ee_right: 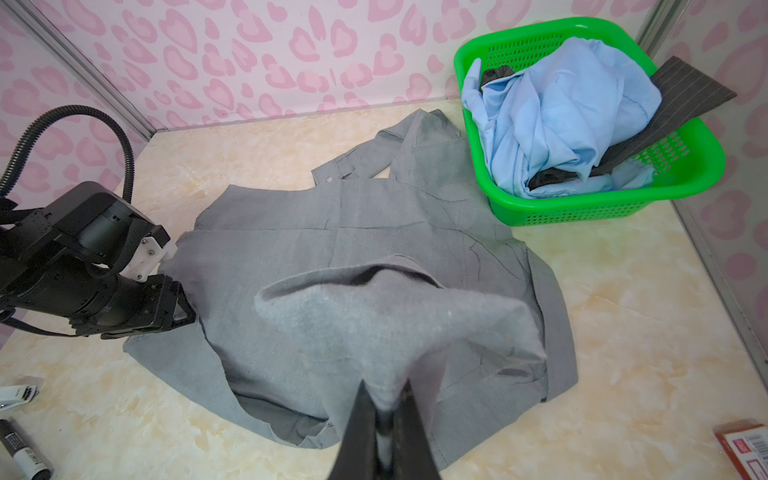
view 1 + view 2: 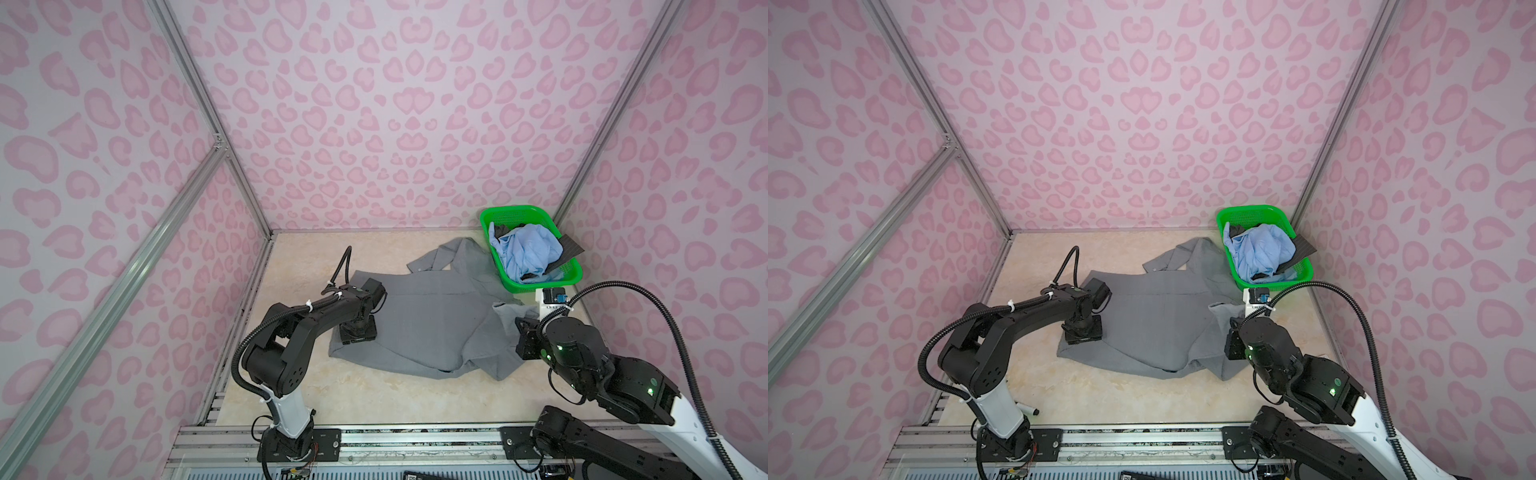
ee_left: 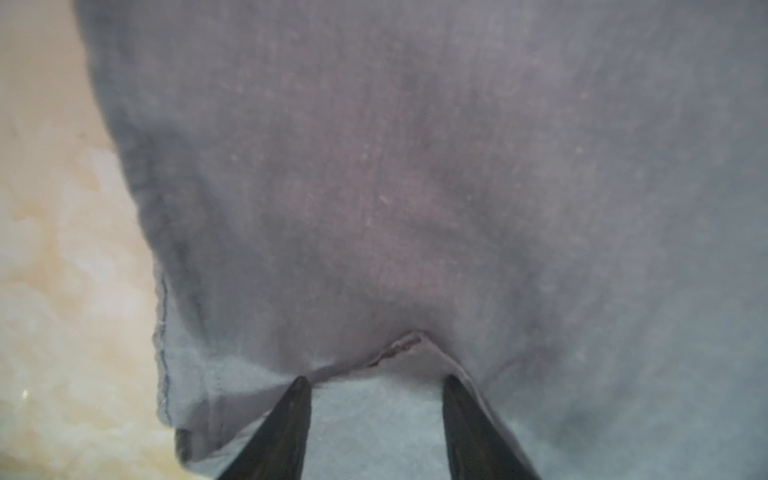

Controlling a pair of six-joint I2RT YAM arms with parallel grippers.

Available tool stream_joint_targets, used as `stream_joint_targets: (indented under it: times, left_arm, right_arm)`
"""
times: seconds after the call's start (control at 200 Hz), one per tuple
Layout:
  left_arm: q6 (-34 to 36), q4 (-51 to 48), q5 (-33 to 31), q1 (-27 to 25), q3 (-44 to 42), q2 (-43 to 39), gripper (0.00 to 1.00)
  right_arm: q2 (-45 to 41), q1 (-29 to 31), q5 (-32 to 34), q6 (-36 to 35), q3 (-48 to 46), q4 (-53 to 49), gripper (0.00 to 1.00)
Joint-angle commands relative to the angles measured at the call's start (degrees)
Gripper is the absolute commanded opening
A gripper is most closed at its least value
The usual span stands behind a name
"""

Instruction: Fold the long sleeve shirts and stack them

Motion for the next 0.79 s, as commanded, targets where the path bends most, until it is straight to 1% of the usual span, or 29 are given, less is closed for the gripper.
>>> stream_joint_targets:
  times: [0.0,0.07,0.1,0.115,0.145,0.295,0.36,0.435,0.475,0.545,0.715,0.79]
  left_arm:
    - [0.0,0.4,0.0,-0.1,-0.8,0.7,0.45]
    - [0.1,0.5,-0.3,-0.1,-1.3,0.6,0.38]
    - [0.2,0.6,-0.3,-0.1,-1.6,0.4,0.37]
    - [0.2,0.7,-0.3,-0.1,-1.7,0.4,0.33]
    - [0.3,0.8,-0.3,-0.1,-1.9,0.3,0.30]
    - [0.4,1.7,0.3,-0.1,-3.0,0.3,0.22]
    - [0.5,1.9,0.3,-0.1,-3.5,0.1,0.20]
    - [0.6,2.0,0.1,-0.1,-3.9,0.0,0.14]
    - [0.6,2.0,-0.1,-0.1,-4.1,-0.2,0.13]
    - [0.5,1.1,-0.4,-0.1,-3.8,-0.9,0.03]
    - [-0.6,0.0,-3.5,-0.3,-4.0,-7.3,0.03]
    - [-0.8,0.1,-3.5,-0.4,-4.4,-8.9,0.03]
  right_arm:
    - [-0.1,0.0,0.3,0.1,-0.1,1.0,0.00]
    - [-0.2,0.0,0.4,0.0,-0.1,0.8,0.00]
    - [-0.2,0.0,0.4,0.0,-0.1,0.9,0.00]
    - [-0.2,0.0,0.4,0.0,-0.1,0.8,0.00]
    - [-0.2,0.0,0.3,0.1,-0.2,0.9,0.00]
    - [-0.1,0.0,0.1,0.2,-0.3,1.2,0.00]
    - [-0.1,0.1,0.0,0.2,-0.3,1.1,0.00]
    - [0.0,0.0,0.0,0.3,-0.1,1.0,0.00]
    - [-0.1,0.0,0.0,0.3,-0.1,0.9,0.00]
    - [0.0,0.0,0.1,0.3,0.0,0.9,0.00]
    - [0.2,0.0,0.1,0.3,0.4,0.8,0.00]
    - [0.3,0.0,0.1,0.3,0.4,0.9,0.00]
